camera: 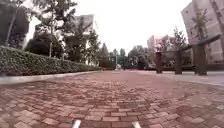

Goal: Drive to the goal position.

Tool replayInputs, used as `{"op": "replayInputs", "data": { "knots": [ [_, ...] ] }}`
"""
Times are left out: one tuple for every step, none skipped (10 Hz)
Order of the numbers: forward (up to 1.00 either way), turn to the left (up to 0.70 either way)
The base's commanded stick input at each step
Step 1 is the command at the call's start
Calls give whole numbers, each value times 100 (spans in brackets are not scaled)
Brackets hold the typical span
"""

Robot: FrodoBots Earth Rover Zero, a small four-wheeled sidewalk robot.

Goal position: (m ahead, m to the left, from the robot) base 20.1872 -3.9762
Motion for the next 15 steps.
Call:
{"op": "replayInputs", "data": {
  "knots": [
    [70, 0],
    [70, -3],
    [70, -5],
    [70, 0],
    [70, 0],
    [70, 0],
    [70, -5],
    [70, 0],
    [70, -2],
    [70, -6],
    [70, -8],
    [70, 0],
    [70, -5],
    [70, -2],
    [70, 0]
  ]
}}
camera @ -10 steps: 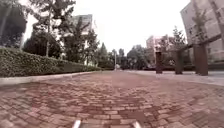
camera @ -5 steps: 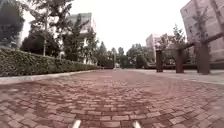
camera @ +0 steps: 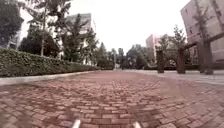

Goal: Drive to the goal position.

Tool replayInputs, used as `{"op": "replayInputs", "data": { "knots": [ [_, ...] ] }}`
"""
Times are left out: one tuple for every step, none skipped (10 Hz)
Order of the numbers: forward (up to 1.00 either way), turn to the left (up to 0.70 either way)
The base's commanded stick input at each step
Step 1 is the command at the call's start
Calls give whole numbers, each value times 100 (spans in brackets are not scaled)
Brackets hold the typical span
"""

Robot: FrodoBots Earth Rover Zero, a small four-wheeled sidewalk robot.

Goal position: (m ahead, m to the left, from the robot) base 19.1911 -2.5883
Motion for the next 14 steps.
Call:
{"op": "replayInputs", "data": {
  "knots": [
    [70, 0],
    [70, 0],
    [70, 0],
    [70, 0],
    [70, -1],
    [70, -2],
    [70, 0],
    [70, 0],
    [70, -8],
    [70, -10],
    [70, -5],
    [70, 0],
    [70, -2],
    [70, -6]
  ]
}}
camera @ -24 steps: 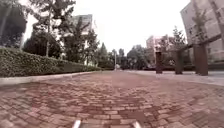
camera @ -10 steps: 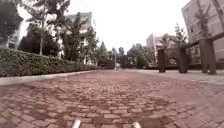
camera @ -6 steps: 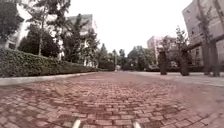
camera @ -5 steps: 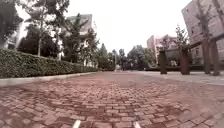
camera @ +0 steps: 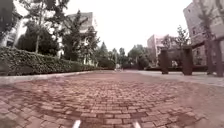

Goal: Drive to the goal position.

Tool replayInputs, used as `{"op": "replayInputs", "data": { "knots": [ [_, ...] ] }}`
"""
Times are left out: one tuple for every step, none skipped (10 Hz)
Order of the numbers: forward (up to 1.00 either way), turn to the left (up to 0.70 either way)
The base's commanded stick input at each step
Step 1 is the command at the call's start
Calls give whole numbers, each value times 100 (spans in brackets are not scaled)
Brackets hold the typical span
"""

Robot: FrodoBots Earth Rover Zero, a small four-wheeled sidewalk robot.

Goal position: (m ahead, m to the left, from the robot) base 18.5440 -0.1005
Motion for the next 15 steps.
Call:
{"op": "replayInputs", "data": {
  "knots": [
    [70, -8],
    [70, -6],
    [70, 0],
    [70, -5],
    [70, -3],
    [70, -1],
    [70, -3],
    [70, -6],
    [70, 0],
    [70, -1],
    [70, -6],
    [70, -8],
    [70, 0],
    [70, -5],
    [70, -6]
  ]
}}
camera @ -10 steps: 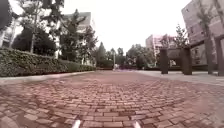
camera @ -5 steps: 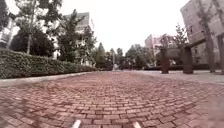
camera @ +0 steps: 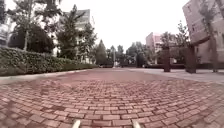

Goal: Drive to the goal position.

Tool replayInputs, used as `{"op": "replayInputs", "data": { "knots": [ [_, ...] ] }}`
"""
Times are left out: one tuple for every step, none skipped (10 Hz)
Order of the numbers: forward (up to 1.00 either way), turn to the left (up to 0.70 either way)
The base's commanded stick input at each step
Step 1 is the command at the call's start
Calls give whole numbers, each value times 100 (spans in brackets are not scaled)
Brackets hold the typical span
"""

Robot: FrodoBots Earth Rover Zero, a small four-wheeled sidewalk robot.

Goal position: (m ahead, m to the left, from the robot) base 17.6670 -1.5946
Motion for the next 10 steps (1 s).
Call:
{"op": "replayInputs", "data": {
  "knots": [
    [70, 0],
    [70, 0],
    [70, -6],
    [70, 0],
    [70, 0],
    [70, -2],
    [70, -3],
    [70, 0],
    [70, -5],
    [70, -2]
  ]
}}
